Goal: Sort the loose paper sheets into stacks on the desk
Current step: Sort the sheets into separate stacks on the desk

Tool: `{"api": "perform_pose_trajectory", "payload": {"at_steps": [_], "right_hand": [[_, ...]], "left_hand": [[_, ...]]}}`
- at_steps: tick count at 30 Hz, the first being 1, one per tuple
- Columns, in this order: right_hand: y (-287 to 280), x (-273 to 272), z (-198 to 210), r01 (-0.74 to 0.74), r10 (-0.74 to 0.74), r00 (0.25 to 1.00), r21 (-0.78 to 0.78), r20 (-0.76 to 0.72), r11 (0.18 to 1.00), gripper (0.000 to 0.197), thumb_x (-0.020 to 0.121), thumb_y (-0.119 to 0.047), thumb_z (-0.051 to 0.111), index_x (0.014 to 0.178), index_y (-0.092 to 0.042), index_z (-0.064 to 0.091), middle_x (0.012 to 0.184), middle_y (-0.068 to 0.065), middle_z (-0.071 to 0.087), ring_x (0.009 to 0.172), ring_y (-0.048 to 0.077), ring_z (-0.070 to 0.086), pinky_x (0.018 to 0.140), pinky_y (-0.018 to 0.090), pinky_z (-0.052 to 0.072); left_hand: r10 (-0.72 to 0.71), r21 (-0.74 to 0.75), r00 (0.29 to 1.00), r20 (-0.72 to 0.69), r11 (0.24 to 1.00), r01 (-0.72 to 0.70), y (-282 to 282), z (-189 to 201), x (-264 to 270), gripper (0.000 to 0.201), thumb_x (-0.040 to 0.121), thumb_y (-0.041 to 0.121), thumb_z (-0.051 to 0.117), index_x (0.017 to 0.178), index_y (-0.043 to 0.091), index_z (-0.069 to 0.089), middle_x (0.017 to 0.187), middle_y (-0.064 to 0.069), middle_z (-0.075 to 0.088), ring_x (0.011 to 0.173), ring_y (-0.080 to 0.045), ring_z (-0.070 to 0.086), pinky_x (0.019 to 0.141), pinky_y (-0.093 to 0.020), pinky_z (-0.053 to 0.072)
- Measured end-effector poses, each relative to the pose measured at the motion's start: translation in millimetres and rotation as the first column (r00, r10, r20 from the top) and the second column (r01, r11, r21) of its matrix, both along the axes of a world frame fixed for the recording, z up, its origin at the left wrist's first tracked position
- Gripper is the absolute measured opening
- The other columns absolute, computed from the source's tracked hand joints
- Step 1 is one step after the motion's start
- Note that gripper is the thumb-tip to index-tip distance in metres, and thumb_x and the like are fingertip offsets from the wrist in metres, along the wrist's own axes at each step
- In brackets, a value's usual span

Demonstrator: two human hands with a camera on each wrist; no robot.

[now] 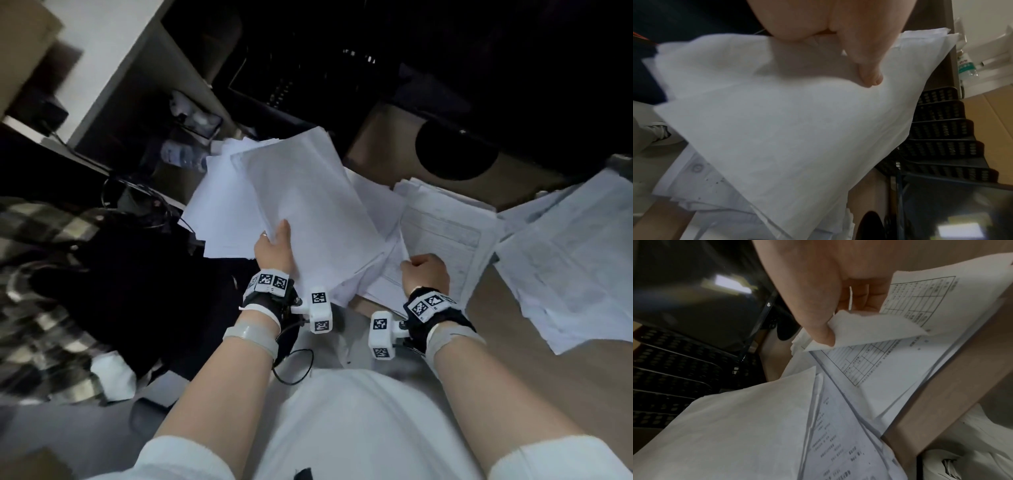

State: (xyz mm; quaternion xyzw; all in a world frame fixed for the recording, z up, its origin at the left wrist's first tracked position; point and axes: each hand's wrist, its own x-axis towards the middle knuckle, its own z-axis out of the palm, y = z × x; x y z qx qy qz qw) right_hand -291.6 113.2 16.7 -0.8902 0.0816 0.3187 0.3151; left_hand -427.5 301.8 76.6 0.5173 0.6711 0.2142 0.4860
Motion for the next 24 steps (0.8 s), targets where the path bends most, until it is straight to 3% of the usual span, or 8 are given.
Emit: {"api": "perform_pose_trajectory", "payload": {"at_steps": [4, 8, 11, 13, 16, 19, 22, 24], "right_hand": [[-1.5, 8.4, -11.3, -0.016, 0.015, 0.999, -0.003, -0.04, 1.0, 0.02, 0.089, -0.023, 0.061, 0.104, -0.011, 0.068, 0.102, 0.011, 0.071, 0.077, 0.024, 0.055, 0.068, 0.026, 0.04], [-4.2, 15.0, -19.4, -0.037, 0.035, 0.997, -0.023, -0.062, 0.999, 0.02, 0.09, -0.022, 0.061, 0.104, -0.009, 0.067, 0.102, 0.012, 0.071, 0.071, 0.024, 0.055, 0.06, 0.024, 0.039], [-0.6, 17.9, -22.5, -0.108, 0.105, 0.991, -0.03, -0.083, 0.994, 0.022, 0.091, -0.02, 0.061, 0.108, -0.008, 0.068, 0.105, 0.012, 0.071, 0.074, 0.024, 0.054, 0.065, 0.025, 0.039], [5.8, 16.7, -23.6, -0.174, 0.173, 0.979, 0.002, -0.109, 0.985, 0.027, 0.09, -0.023, 0.064, 0.11, -0.007, 0.067, 0.11, 0.01, 0.071, 0.083, 0.026, 0.06, 0.069, 0.024, 0.04], [21.1, 8.7, -25.3, -0.217, 0.228, 0.961, 0.085, -0.155, 0.972, 0.049, 0.085, -0.04, 0.069, 0.124, -0.01, 0.059, 0.124, 0.004, 0.062, 0.111, 0.026, 0.06, 0.08, 0.026, 0.038], [41.6, -0.1, -31.4, -0.272, 0.282, 0.938, 0.076, -0.203, 0.959, 0.05, 0.09, -0.041, 0.061, 0.127, -0.007, 0.06, 0.13, 0.01, 0.061, 0.116, 0.028, 0.059, 0.082, 0.027, 0.037], [60.0, -10.6, -35.9, -0.237, 0.232, 0.923, 0.021, -0.308, 0.971, 0.032, 0.093, -0.03, 0.056, 0.1, 0.001, 0.06, 0.1, 0.017, 0.062, 0.085, 0.032, 0.059, 0.068, 0.031, 0.039], [71.3, -18.2, -43.1, -0.208, 0.207, 0.916, 0.034, -0.342, 0.977, 0.03, 0.09, -0.027, 0.057, 0.094, 0.002, 0.056, 0.091, 0.015, 0.06, 0.071, 0.027, 0.054, 0.056, 0.03, 0.036]], "left_hand": [[0.092, 0.027, 0.996, 0.006, 0.995, -0.092, -6.0, -5.9, -5.3, 0.037, 0.096, 0.031, 0.062, 0.115, -0.001, 0.064, 0.099, -0.006, 0.063, 0.105, -0.025, 0.065, 0.078, -0.02, 0.043], [0.176, 0.067, 0.984, 0.0, 0.982, -0.176, -9.0, -5.9, -11.6, 0.038, 0.099, 0.028, 0.059, 0.118, -0.004, 0.061, 0.098, -0.006, 0.059, 0.094, -0.018, 0.057, 0.065, -0.011, 0.036], [0.241, 0.097, 0.97, 0.017, 0.965, -0.242, -5.0, -7.0, -17.5, 0.038, 0.099, 0.027, 0.06, 0.118, -0.005, 0.062, 0.101, -0.009, 0.064, 0.095, -0.02, 0.062, 0.06, -0.009, 0.041], [0.266, 0.123, 0.964, 0.025, 0.956, -0.267, -1.5, -5.0, -21.6, 0.037, 0.099, 0.025, 0.06, 0.119, -0.007, 0.062, 0.104, -0.013, 0.066, 0.093, -0.018, 0.062, 0.057, -0.003, 0.043], [0.258, 0.122, 0.965, 0.038, 0.958, -0.261, 5.9, -4.0, -28.2, 0.036, 0.099, 0.025, 0.059, 0.117, -0.006, 0.063, 0.101, -0.01, 0.065, 0.09, -0.016, 0.061, 0.055, -0.001, 0.042], [0.24, 0.106, 0.97, 0.038, 0.964, -0.242, 17.8, -4.9, -33.1, 0.038, 0.098, 0.03, 0.06, 0.116, -0.004, 0.063, 0.098, -0.007, 0.064, 0.092, -0.019, 0.063, 0.055, -0.003, 0.041], [0.189, 0.099, 0.982, 0.019, 0.977, -0.19, 31.6, -9.1, -38.3, 0.041, 0.098, 0.029, 0.06, 0.118, -0.006, 0.062, 0.1, -0.008, 0.062, 0.093, -0.017, 0.059, 0.057, 0.0, 0.038], [0.136, 0.085, 0.991, 0.009, 0.987, -0.136, 41.0, -15.1, -43.3, 0.039, 0.098, 0.029, 0.061, 0.118, -0.004, 0.063, 0.101, -0.009, 0.064, 0.091, -0.016, 0.06, 0.055, 0.002, 0.038]]}}
